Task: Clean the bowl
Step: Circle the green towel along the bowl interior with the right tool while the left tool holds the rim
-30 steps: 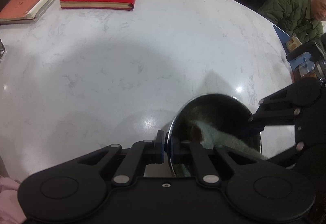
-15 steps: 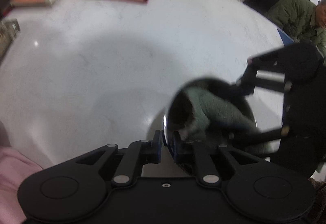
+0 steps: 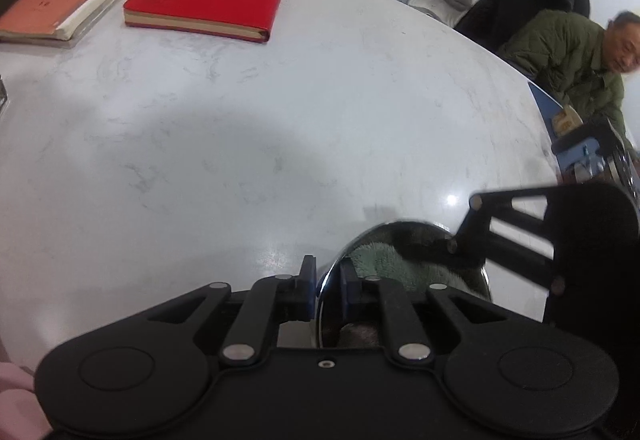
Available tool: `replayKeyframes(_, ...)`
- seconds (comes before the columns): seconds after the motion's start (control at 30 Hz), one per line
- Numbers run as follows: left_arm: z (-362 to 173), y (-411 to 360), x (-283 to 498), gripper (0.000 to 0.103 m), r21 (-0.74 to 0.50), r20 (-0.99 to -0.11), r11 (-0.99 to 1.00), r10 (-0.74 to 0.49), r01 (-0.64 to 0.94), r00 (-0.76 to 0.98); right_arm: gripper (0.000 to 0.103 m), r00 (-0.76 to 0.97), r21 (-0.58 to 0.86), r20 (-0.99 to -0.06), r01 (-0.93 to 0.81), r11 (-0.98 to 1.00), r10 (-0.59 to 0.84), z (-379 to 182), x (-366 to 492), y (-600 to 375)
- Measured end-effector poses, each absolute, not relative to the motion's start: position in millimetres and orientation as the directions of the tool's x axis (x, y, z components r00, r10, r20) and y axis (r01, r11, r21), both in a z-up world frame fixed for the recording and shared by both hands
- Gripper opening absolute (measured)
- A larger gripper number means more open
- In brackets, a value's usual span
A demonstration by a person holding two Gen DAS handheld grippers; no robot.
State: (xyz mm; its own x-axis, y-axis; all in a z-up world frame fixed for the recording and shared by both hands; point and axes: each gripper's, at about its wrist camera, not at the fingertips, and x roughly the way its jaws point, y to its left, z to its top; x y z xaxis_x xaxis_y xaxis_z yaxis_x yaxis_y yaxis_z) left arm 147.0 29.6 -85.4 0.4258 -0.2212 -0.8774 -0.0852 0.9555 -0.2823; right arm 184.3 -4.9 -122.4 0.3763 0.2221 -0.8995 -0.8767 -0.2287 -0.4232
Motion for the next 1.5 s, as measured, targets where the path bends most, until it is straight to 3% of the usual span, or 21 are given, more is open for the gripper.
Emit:
replayKeyframes(0.17, -84.5, 23.9, 131.9, 0.009, -0.282, -0.897, 0.955, -0.228, -0.094, 0.379, 0.037, 0.414, -0.480, -0.875, -0.808, -0.341, 0.251, -123.7, 176.6, -10.5)
replayKeyframes(0.3, -82.8, 25.8, 130.3, 0.009, -0.272, -0.898, 0.956, -0.210, -0.112, 0.387, 0.050, 0.414, -0.505, -0.861, -0.768, -0.395, 0.296, -119.5, 167.4, -12.5)
replayKeyframes(0.37, -84.5, 30.0, 137.2, 0.009, -0.280, -0.896, 0.953, -0.215, -0.118, 0.388, 0.051, 0.422, -0.521, -0.851, -0.754, -0.399, 0.313, -116.6, 162.7, -15.6)
replayKeyframes(0.57, -94.5, 29.3, 144.6, 0.006, -0.296, -0.907, 0.948, -0.240, -0.117, 0.347, 0.048, 0.410, -0.532, -0.842, -0.739, -0.413, 0.351, -107.1, 149.6, -21.3)
replayKeyframes(0.67, -93.2, 26.2, 142.0, 0.005, -0.271, -0.912, 0.957, -0.219, -0.108, 0.347, 0.037, 0.402, -0.530, -0.844, -0.727, -0.436, 0.356, -108.0, 145.4, -19.5)
replayKeyframes(0.83, -93.5, 27.3, 139.2, 0.006, -0.266, -0.919, 0.954, -0.209, -0.134, 0.335, 0.037, 0.398, -0.511, -0.856, -0.747, -0.426, 0.330, -111.6, 150.8, -12.3)
replayKeyframes(1.13, -92.5, 25.5, 138.9, 0.006, -0.279, -0.913, 0.947, -0.210, -0.158, 0.351, 0.028, 0.348, -0.386, -0.900, -0.916, -0.112, 0.263, -97.2, 162.7, -18.7)
replayKeyframes(1.37, -92.8, 22.3, 141.8, 0.006, -0.271, -0.913, 0.952, -0.208, -0.141, 0.350, 0.028, 0.025, 0.065, -0.963, -0.945, 0.321, 0.268, -82.8, 189.6, -30.8)
replayKeyframes(1.5, -93.2, 21.4, 134.9, 0.006, -0.262, -0.917, 0.955, -0.200, -0.141, 0.346, 0.028, 0.046, 0.060, -0.960, -0.930, 0.361, 0.277, -75.7, 189.4, -37.1)
